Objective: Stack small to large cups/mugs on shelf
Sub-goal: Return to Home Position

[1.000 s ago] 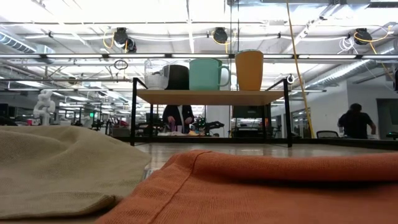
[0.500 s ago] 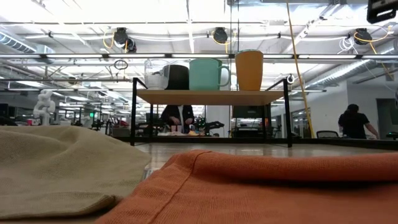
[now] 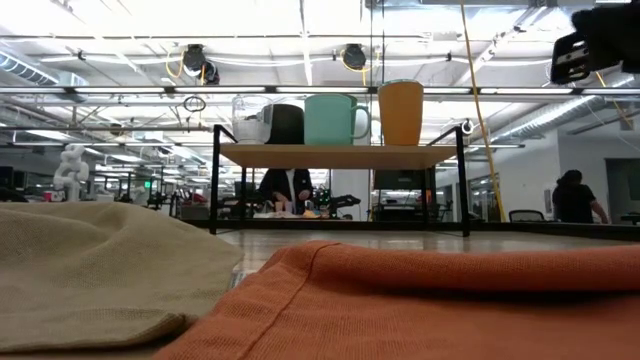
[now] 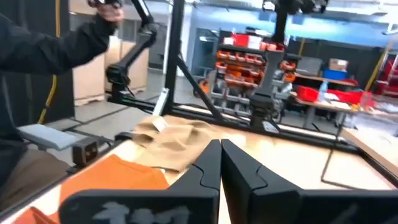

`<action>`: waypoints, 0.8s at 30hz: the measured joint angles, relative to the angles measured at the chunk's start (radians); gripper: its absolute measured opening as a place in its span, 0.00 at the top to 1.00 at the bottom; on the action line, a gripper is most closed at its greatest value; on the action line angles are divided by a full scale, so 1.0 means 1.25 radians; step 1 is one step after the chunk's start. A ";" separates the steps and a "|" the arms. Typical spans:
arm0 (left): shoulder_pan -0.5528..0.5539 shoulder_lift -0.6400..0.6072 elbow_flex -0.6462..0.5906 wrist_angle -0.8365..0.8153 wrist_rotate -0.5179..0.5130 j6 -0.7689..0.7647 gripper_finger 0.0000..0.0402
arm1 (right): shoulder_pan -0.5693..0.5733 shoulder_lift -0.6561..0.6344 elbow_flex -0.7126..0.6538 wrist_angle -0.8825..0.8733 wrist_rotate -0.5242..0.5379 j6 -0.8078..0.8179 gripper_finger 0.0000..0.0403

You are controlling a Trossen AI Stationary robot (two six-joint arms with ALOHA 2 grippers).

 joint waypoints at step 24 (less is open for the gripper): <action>0.000 0.013 0.000 -0.006 0.000 -0.018 0.64 | -0.408 0.016 -0.085 0.086 -0.403 0.273 1.00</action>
